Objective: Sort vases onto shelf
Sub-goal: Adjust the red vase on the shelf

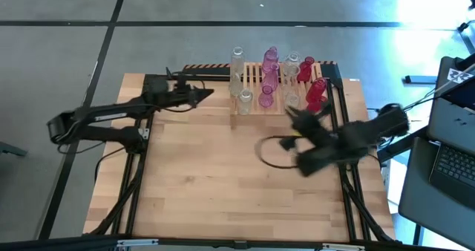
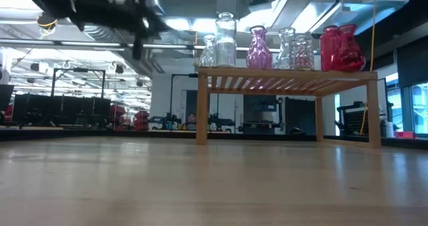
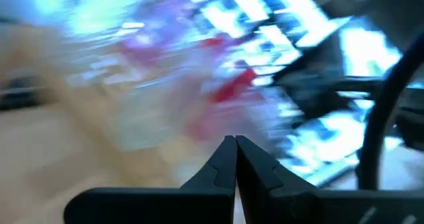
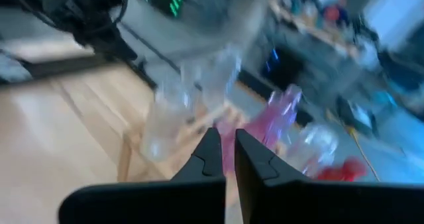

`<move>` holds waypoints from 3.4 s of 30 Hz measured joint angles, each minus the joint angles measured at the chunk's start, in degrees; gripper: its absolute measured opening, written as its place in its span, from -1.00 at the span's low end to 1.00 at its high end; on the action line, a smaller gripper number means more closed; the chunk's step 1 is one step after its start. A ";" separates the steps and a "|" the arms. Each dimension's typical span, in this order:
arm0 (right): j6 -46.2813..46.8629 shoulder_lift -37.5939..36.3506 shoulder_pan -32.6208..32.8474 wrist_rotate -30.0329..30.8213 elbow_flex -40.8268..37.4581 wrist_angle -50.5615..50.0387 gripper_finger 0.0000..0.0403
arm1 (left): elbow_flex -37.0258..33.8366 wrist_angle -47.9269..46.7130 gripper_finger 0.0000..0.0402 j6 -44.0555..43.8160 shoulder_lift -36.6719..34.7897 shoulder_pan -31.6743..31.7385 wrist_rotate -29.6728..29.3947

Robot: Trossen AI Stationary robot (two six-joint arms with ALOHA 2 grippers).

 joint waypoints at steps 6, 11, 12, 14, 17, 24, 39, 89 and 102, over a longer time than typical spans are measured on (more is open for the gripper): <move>-15.64 -10.61 8.97 2.72 1.62 7.37 -1.00 | 0.02 8.12 -1.00 -5.80 -9.25 -2.57 7.94; -28.03 -16.68 14.12 1.87 -3.54 21.92 -1.00 | 0.02 11.85 -1.00 -8.44 -12.85 -6.83 6.93; -30.71 -17.38 14.31 0.31 -5.27 25.61 -1.00 | 0.02 12.33 -1.00 -8.90 -13.14 -7.80 6.06; -35.98 -18.55 14.19 -3.79 -9.93 35.30 -1.00 | 0.02 12.86 -1.00 -9.13 -13.42 -10.04 3.89; -46.64 -19.36 10.13 -13.66 -19.57 57.55 -1.00 | 0.02 12.90 -1.00 -9.15 -13.28 -13.65 0.04; -62.52 -21.02 -3.45 -36.83 -40.21 94.70 -1.00 | -0.02 17.51 -1.00 -5.94 -12.81 -20.64 -8.91; -71.82 -64.84 -9.22 -41.81 -70.55 109.56 -1.00 | -0.01 0.27 -1.00 19.12 -27.49 -22.64 -15.80; -51.08 -90.18 -9.22 -26.39 -93.66 75.59 -1.00 | -30.95 0.24 -1.00 4.02 -50.67 -26.12 -25.29; -49.92 -90.16 -9.22 -13.36 -93.64 71.72 -1.00 | -30.95 0.22 -1.00 4.02 -50.67 -26.12 -25.34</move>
